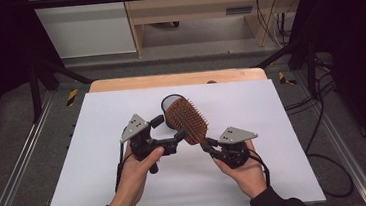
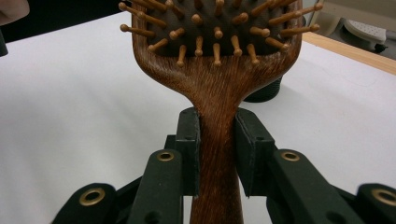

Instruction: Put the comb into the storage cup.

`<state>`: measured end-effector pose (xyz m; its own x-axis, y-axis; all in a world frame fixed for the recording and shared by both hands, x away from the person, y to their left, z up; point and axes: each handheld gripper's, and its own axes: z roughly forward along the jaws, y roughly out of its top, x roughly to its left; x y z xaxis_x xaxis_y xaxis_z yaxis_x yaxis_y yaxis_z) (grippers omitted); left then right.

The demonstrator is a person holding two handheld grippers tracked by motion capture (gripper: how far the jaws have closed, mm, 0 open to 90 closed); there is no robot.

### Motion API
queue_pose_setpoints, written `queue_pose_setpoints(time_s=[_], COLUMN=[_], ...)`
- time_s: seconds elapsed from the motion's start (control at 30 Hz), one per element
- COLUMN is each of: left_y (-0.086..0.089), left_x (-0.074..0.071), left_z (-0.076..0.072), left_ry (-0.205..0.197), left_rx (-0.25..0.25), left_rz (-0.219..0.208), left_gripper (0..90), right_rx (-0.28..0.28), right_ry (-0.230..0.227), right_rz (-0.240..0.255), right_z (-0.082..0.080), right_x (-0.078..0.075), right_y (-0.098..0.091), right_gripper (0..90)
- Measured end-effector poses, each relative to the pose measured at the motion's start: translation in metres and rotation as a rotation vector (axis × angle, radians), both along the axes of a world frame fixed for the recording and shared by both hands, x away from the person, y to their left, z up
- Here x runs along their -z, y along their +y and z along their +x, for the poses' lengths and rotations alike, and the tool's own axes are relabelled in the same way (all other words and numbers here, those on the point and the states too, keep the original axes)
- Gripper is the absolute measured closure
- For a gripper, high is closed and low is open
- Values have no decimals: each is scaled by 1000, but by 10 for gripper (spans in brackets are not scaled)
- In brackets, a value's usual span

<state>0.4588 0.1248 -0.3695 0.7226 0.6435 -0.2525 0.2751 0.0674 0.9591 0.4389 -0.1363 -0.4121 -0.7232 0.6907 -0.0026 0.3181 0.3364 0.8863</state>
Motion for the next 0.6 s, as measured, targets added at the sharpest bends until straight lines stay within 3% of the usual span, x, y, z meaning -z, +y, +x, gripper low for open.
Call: queue_pose_setpoints(time_s=[0.6], left_y=[-6], left_x=[0], left_z=[5], left_ry=[41], left_rx=[18], left_rz=[-57], left_gripper=[41], right_rx=[-12], right_ry=[-22], right_rz=[6], right_z=[-4], right_x=[-1], right_y=[6], right_gripper=[732])
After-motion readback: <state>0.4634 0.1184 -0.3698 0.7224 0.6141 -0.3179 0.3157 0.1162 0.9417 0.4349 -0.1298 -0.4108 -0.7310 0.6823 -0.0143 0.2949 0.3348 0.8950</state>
